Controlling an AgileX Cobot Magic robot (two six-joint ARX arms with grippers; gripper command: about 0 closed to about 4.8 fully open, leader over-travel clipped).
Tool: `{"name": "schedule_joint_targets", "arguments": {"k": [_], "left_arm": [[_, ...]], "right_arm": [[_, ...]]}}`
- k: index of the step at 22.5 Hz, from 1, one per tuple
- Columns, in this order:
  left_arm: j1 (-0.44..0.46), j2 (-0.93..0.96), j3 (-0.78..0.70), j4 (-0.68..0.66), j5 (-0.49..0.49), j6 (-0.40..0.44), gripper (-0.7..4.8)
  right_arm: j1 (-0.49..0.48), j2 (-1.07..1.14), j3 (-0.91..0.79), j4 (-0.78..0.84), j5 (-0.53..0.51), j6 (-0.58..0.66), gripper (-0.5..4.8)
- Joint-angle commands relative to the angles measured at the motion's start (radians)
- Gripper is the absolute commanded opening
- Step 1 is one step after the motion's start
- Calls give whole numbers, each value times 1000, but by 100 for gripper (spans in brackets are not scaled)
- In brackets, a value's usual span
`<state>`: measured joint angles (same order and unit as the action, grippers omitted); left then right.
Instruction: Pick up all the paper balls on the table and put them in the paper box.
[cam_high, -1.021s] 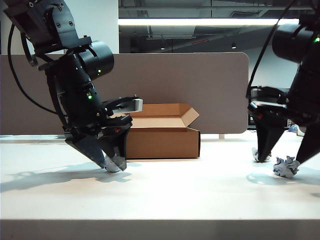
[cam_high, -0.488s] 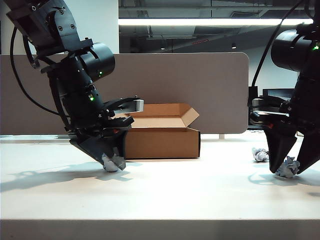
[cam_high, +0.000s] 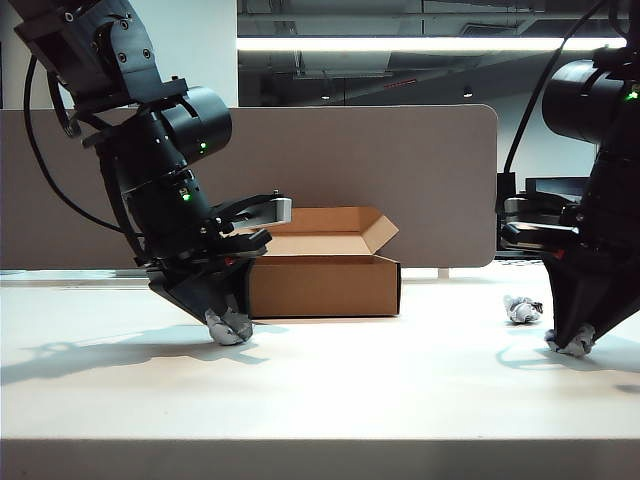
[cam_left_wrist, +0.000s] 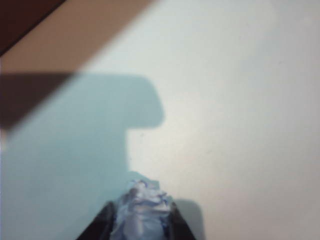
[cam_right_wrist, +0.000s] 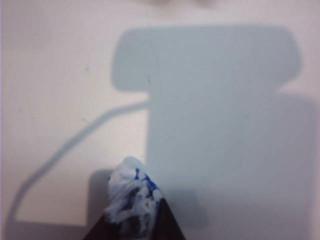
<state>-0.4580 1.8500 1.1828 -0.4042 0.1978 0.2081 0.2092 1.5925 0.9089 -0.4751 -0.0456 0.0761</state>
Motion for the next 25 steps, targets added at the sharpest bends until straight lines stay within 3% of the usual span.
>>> {"name": "schedule_joint_targets", "arguments": {"k": [1,4,15,20,25], "left_arm": [[0,4,-3,-14,0,-3,63],[0,4,-3,-13,0,-3,60],[0,2,27,-41,-2,-7,55],[0,2,185,-120,-2,-7,52],[0,3,332,-120,-19,-7,52]], "right_arm": [[2,-5,6,11,2,2,70],[2,-5,6,11,2,2,49],[1,-5,6,50,2,1,49],[1,-5,24,68,-3,2,49],[1,-5,118,115,-123,3,49]]}}
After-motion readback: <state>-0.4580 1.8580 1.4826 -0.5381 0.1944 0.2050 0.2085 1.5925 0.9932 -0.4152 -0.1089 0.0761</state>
